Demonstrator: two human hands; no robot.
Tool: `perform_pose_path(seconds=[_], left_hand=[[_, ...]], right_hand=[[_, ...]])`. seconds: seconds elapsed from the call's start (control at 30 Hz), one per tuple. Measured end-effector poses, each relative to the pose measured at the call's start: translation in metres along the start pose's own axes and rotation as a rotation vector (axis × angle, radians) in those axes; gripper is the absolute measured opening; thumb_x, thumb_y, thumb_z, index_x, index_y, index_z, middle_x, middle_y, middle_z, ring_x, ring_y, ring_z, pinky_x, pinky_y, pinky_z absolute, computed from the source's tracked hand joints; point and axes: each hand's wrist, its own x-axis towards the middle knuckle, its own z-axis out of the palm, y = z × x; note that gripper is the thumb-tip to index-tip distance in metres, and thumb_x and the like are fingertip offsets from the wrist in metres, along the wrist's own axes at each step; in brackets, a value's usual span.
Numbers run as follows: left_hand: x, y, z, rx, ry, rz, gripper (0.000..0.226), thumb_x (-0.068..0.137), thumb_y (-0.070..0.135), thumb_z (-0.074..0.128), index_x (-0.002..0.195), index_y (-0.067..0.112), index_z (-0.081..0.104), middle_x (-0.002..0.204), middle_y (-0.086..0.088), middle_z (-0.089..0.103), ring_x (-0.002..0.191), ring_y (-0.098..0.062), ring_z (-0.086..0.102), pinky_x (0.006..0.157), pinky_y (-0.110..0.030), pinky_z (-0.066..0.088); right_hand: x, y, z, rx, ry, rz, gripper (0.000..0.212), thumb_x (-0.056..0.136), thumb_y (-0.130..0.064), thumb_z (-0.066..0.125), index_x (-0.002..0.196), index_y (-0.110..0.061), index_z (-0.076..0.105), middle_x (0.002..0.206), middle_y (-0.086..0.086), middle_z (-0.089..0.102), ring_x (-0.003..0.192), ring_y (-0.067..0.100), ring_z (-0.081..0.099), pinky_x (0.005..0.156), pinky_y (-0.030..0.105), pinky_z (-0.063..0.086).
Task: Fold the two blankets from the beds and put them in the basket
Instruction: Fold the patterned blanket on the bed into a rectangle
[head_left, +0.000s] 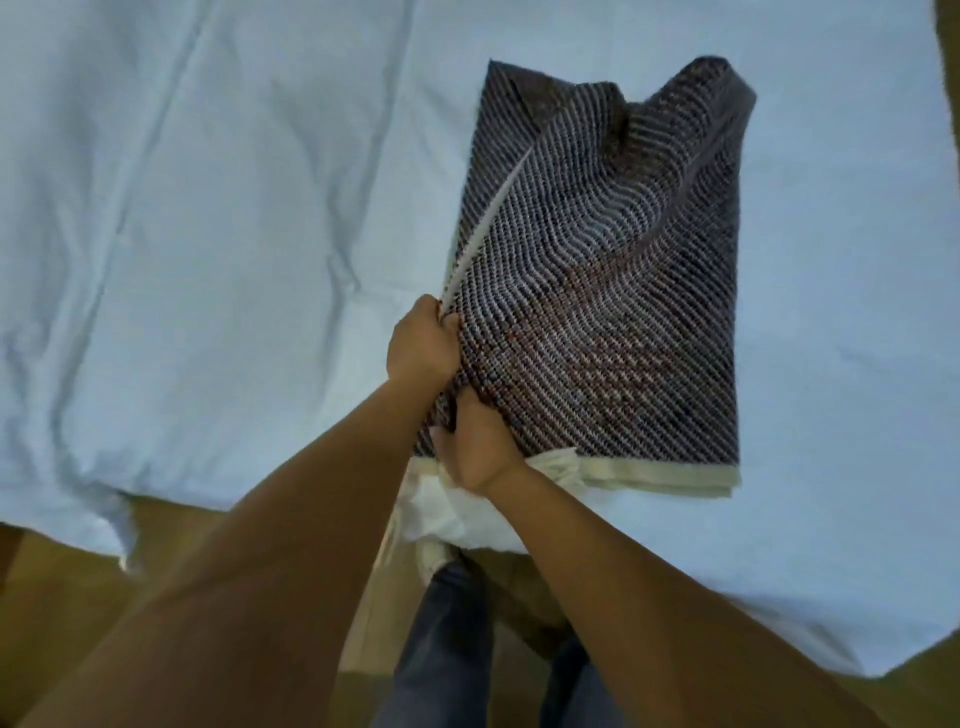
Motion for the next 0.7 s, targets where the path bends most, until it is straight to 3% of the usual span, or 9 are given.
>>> perform_pose_path(seconds=[0.1,0.23,0.3,0.37,0.43,0.53,0.6,0.7], left_hand=[[-0.002,-0.018,-0.004,-0.046,-0.001,-0.046,0.017,0.095,0.026,0.043,0.089,0.010,0.046,0.096,-0.016,0.060,0.077,-0.022,0.044,0.066,-0.029,0.030],[-0.011,-0.036,-0.002,-0.145,-0.158,-0.160,0.032,0.090,0.031,0.055,0.109,0.007,0.047,0.096,-0.006,0.055,0.088,-0.023,0.051,0.073,-0.028,0.036],[-0.015,-0.046,-0.002,-0.092,-0.221,-0.142,0.028,0.084,0.030,0.063,0.097,0.009,0.050,0.087,-0.001,0.052,0.084,-0.021,0.049,0.069,-0.028,0.036],[-0.016,-0.053,-0.005,-0.022,-0.248,-0.108,0.025,0.081,0.026,0.066,0.073,0.015,0.046,0.072,0.002,0.048,0.076,-0.020,0.046,0.057,-0.026,0.031],[-0.017,-0.059,-0.009,-0.006,-0.248,-0.090,0.026,0.080,0.021,0.066,0.067,0.015,0.045,0.069,-0.001,0.048,0.075,-0.020,0.046,0.056,-0.028,0.029],[-0.016,-0.063,-0.011,-0.013,-0.232,-0.090,0.017,0.082,0.020,0.064,0.075,0.012,0.050,0.076,-0.004,0.052,0.077,-0.021,0.047,0.065,-0.027,0.031],[-0.016,-0.066,-0.011,0.001,-0.252,-0.104,0.024,0.082,0.021,0.063,0.067,0.015,0.045,0.068,0.000,0.048,0.075,-0.021,0.046,0.062,-0.027,0.031],[-0.015,-0.066,-0.010,0.005,-0.273,-0.110,0.032,0.081,0.021,0.063,0.061,0.019,0.038,0.062,0.004,0.042,0.072,-0.020,0.044,0.052,-0.027,0.030]], right_hand=[[0.003,-0.005,0.015,-0.011,-0.014,0.019,0.037,0.092,-0.019,0.049,0.123,-0.002,0.040,0.121,0.020,0.056,0.110,0.034,0.055,0.092,0.036,0.042],[0.006,-0.004,0.025,0.090,-0.017,0.088,0.038,0.093,-0.011,0.048,0.129,-0.005,0.038,0.130,0.016,0.052,0.119,0.028,0.051,0.098,0.029,0.038],[0.007,-0.007,0.030,0.182,-0.004,0.125,0.035,0.093,-0.010,0.047,0.127,-0.006,0.041,0.129,0.013,0.054,0.119,0.025,0.051,0.097,0.029,0.040],[0.006,-0.010,0.034,0.268,0.063,0.165,0.030,0.092,-0.013,0.049,0.122,-0.008,0.046,0.119,0.011,0.058,0.109,0.025,0.055,0.085,0.029,0.043],[0.006,-0.014,0.037,0.309,0.106,0.197,0.026,0.091,-0.016,0.051,0.116,-0.009,0.050,0.110,0.010,0.060,0.097,0.024,0.056,0.076,0.026,0.039],[0.009,-0.020,0.039,0.440,0.051,0.243,0.019,0.090,-0.010,0.052,0.109,-0.008,0.052,0.110,0.014,0.060,0.091,0.020,0.051,0.082,0.030,0.043],[0.008,-0.025,0.039,0.580,0.005,0.302,0.016,0.088,0.000,0.052,0.103,-0.006,0.051,0.112,0.021,0.060,0.097,0.023,0.053,0.097,0.039,0.044],[0.009,-0.027,0.039,0.575,0.010,0.335,0.016,0.088,-0.003,0.053,0.105,-0.004,0.052,0.112,0.018,0.062,0.102,0.026,0.056,0.096,0.035,0.045]])
